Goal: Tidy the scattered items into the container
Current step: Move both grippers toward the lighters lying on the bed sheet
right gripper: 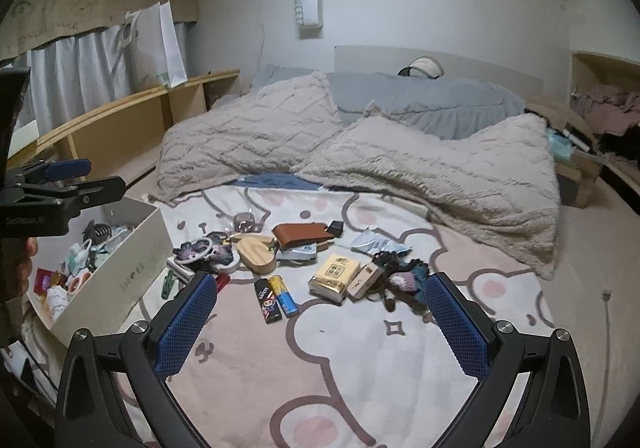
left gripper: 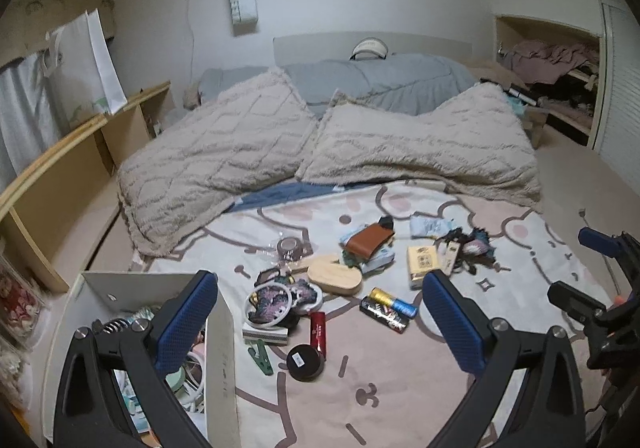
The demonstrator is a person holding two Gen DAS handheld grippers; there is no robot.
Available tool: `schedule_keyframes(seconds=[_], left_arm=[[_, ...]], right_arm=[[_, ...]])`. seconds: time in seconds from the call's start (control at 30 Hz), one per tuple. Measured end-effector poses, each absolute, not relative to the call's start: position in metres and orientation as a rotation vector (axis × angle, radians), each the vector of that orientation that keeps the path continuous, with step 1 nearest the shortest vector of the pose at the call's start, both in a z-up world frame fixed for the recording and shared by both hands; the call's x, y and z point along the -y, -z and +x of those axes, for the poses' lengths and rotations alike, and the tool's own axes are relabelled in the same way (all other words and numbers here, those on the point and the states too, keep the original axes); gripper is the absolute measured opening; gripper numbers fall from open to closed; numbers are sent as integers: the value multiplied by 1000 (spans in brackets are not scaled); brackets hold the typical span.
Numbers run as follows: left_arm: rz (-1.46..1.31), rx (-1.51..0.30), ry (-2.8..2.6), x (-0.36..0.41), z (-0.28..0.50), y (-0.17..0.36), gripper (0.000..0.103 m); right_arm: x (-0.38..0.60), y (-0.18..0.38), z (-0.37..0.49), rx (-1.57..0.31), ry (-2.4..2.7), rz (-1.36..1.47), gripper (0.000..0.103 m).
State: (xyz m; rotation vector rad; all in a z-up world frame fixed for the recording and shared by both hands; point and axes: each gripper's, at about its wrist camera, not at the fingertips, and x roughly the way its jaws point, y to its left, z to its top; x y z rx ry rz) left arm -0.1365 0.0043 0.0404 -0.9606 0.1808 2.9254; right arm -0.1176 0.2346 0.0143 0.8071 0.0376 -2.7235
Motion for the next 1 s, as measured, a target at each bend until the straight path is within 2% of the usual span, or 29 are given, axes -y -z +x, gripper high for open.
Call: schedule_keyframes(seconds=[0.2, 0.4, 0.73, 0.8, 0.87, 0.97, 1.0], left_arm=[[-1041, -128, -2911, 0, -157, 0, 103], [-1109, -154, -2914, -3, -176, 44, 103], [-1171, -202, -2927, -2, -183, 105, 100], [-1182, -194, -2921, 0, -180, 114, 94], [-1198, -166, -2908, 2, -178, 122, 90], [-1227, -124, -2890, 6, -176, 131, 89], [-1230, -114, -2888, 7, -175, 133, 88]], right_arm=[[-233, 14, -146, 92, 2624, 873, 103], [-217, 44, -164, -88, 2613, 908, 103], [-197, 102, -223, -106, 2479, 1120, 103], [-192, 110, -236, -80, 2458, 1143, 101], [-186, 117, -248, -48, 2428, 1164, 63], [-174, 130, -267, -13, 2404, 1207, 41], [-171, 133, -272, -16, 2401, 1209, 37]])
